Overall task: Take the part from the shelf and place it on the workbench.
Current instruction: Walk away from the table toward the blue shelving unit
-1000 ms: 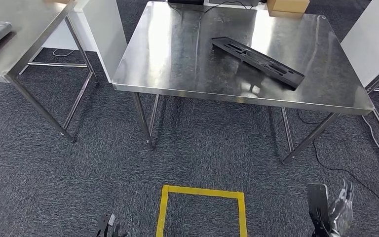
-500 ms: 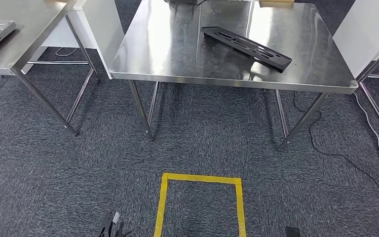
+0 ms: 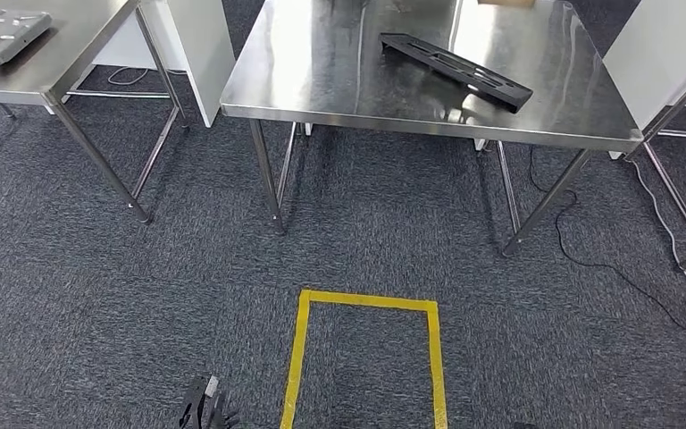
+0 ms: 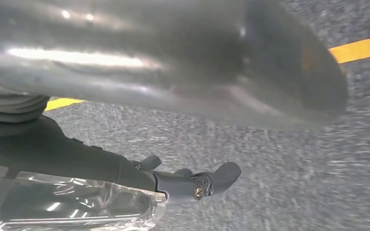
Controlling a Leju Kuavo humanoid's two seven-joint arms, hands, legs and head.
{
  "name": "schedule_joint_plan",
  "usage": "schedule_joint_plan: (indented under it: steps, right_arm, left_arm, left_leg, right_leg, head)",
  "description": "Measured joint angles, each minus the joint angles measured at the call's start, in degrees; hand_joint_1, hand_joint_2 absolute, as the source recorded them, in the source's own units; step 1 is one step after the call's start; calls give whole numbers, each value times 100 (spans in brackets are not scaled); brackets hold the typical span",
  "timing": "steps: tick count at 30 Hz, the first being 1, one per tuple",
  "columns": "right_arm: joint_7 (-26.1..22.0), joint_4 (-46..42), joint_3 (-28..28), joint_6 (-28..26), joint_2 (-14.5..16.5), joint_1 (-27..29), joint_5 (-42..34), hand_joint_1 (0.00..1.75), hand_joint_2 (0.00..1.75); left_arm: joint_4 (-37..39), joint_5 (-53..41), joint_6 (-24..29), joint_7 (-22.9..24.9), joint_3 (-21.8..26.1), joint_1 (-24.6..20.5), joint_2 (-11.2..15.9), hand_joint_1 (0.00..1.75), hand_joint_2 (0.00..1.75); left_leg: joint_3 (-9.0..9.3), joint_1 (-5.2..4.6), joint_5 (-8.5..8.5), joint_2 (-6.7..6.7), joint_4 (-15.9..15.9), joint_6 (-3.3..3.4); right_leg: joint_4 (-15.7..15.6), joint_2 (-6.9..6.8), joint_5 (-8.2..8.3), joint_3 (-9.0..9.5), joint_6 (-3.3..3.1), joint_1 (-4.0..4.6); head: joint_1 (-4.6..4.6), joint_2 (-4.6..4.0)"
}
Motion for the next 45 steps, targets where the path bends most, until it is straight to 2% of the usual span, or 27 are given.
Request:
schedule_joint_plan:
  steps: [2,3,5,6,8,10,11,12,13,15,17,19,21,22,25,27,29,31,33,34,36,37,39,41,42,43,45]
  right_arm:
    - [0,5,-2,0,-2,-18,1,0,0]
    - [0,10,-2,0,-2,-26,1,0,0]
    - [1,27,-6,0,-4,-28,1,0,0]
    - [2,36,-8,1,-4,-28,0,0,0]
    - [4,47,-11,2,-8,-31,0,0,0]
    - [4,50,-13,2,-12,-31,1,0,0]
    - [4,52,-13,2,-13,-29,1,0,0]
    - [4,55,-13,2,-13,-27,1,0,0]
    - [4,58,-14,2,-13,-25,1,0,0]
    - [4,64,-15,2,-11,-24,1,0,0]
    - [4,70,-15,2,-7,-25,1,0,0]
    - [4,75,-15,2,-3,-29,1,0,0]
    - [4,81,-17,2,-6,-27,0,0,0]
    - [5,85,-18,2,-6,-24,0,0,0]
    - [6,95,-21,2,-9,-23,1,0,0]
    - [5,96,-26,2,-19,-25,1,0,0]
    - [5,97,-31,2,-25,-24,1,0,0]
    - [5,98,-33,2,-25,-31,1,0,0]
    - [4,98,-34,2,-24,-43,1,0,0]
    - [4,99,-35,2,-23,-45,1,0,0]
    - [4,103,-37,2,-21,-36,1,0,0]
    - [4,104,-38,2,-20,-34,1,0,0]
    - [4,107,-42,2,-20,-34,1,0,0]
    - [4,108,-46,2,-20,-30,1,0,0]
    - [4,110,-48,2,-20,-26,1,0,0]
    - [4,112,-49,2,-19,-21,1,0,0]
    - [4,116,-50,2,-18,-12,1,0,0]
  left_arm:
    - [-4,0,0,-1,0,-4,-1,0,0]
    - [-7,0,0,-2,0,-7,0,0,0]
    - [-7,0,0,-1,-1,-6,-1,0,0]
    - [-7,0,1,-1,-1,0,0,0,0]
    - [-5,0,1,1,-1,12,2,0,0]
    - [-6,0,1,1,-2,16,2,0,0]
    - [-5,0,1,1,-2,17,3,0,0]
    - [-5,0,1,1,-2,17,3,0,0]
    - [-5,0,1,1,-2,18,4,0,0]
    - [-7,0,1,1,-2,13,4,0,0]
    - [-9,-1,1,-1,-2,-4,9,0,0]
    - [-10,-1,1,-1,-2,-15,13,0,0]
    - [-10,0,2,-1,-2,-12,10,0,0]
    - [-10,0,1,0,-2,-15,8,0,0]
    - [-10,0,0,0,-3,-20,-1,0,0]
    - [-10,0,-1,0,-4,-14,-2,0,0]
    - [-10,0,-1,1,-5,-10,-3,0,0]
    - [-10,0,-1,1,-6,-10,-3,0,0]
    - [-11,0,0,1,-6,-13,-3,0,0]
    - [-11,0,0,0,-6,-13,-2,0,0]
    - [-10,0,0,0,-7,-9,-2,0,0]
    - [-10,0,0,0,-7,-6,-1,0,0]
    - [-10,0,0,0,-7,-3,-1,0,0]
    - [-10,0,1,0,-8,2,-2,0,0]
    - [-10,0,1,1,-8,6,-1,0,0]
    - [-10,0,2,1,-8,10,-1,0,0]
    - [-10,0,2,2,-9,14,0,0,0]
  left_leg:
    - [-83,-17,110,6,17,-63]
    - [-102,-19,162,12,18,-97]
    - [-136,1,255,17,6,-178]
    - [-177,17,207,7,40,-214]
    - [-326,40,-218,-21,382,-268]
    - [-522,47,-836,-33,1135,-303]
    - [-583,47,-992,-33,1504,-314]
    - [-576,47,-1004,-34,1734,-316]
    - [-468,47,-892,-34,1754,-308]
    - [73,42,-618,-37,1172,-256]
    - [676,23,-633,-40,331,-194]
    - [870,-16,-730,-42,-23,-144]
    - [786,-22,-637,-30,-53,-62]
    - [723,-15,-567,-20,-69,-11]
    - [470,1,-353,3,-86,63]
    - [295,3,-213,12,-75,48]
    - [133,12,-85,23,-54,12]
    - [-2,13,14,26,-11,-47]
    - [-85,2,99,31,33,-121]
    - [-106,2,138,34,42,-161]
    - [-132,34,183,33,49,-238]
    - [-171,52,90,24,124,-271]
    - [-345,73,-366,4,595,-318]
    - [-580,75,-862,-5,1373,-348]
    - [-635,75,-955,-7,1650,-353]
    - [-589,75,-936,-10,1730,-349]
    - [-152,74,-666,-19,1199,-310]
  right_leg:
    - [-955,11,-90,661,-71,19]
    - [-1230,17,-166,815,-122,33]
    - [-1345,15,-165,795,-234,41]
    - [-1343,5,-114,734,-302,35]
    - [-1348,-15,20,592,-435,20]
    - [-1335,-26,164,438,-486,43]
    - [-1321,-28,237,352,-487,54]
    - [-1299,-30,304,264,-484,63]
    - [-1269,-31,360,165,-474,68]
    - [-1186,-27,444,-13,-441,71]
    - [-1104,-28,509,-130,-384,91]
    - [-1078,-42,588,-179,-305,94]
    - [-1060,-46,621,-222,-237,81]
    - [-965,-37,520,-280,-233,75]
    - [-89,-8,-214,-567,-295,50]
    - [527,-6,-445,-635,-232,26]
    - [479,-7,-254,-374,-83,-10]
    - [-322,-5,-89,257,-5,-37]
    - [-1085,7,-167,746,-55,-25]
    - [-1256,13,-224,828,-99,-8]
    - [-1271,10,-198,748,-208,-6]
    - [-1269,2,-158,711,-283,-11]
    - [-1275,-16,-60,619,-406,-17]
    - [-1258,-23,30,521,-448,12]
    - [-1239,-24,70,469,-447,25]
    - [-1216,-22,101,421,-438,34]
    - [-1160,-18,133,342,-417,40]
  head:
    - [-8,0]
    - [-12,0]
    - [-20,0]
    - [-20,0]
    - [-47,0]
    - [-74,0]
    - [-76,0]
    - [-76,0]
    - [-78,0]
    - [-82,0]
    - [-80,0]
    - [-78,0]
    - [-82,0]
    - [-71,0]
    - [-29,0]
    - [-18,0]
    - [-14,0]
    - [-10,0]
    - [-14,0]
    - [-17,0]
    - [-21,0]
    - [-25,0]
    - [-48,0]
    - [-66,0]
    - [-66,0]
    - [-67,0]
    - [-69,0]
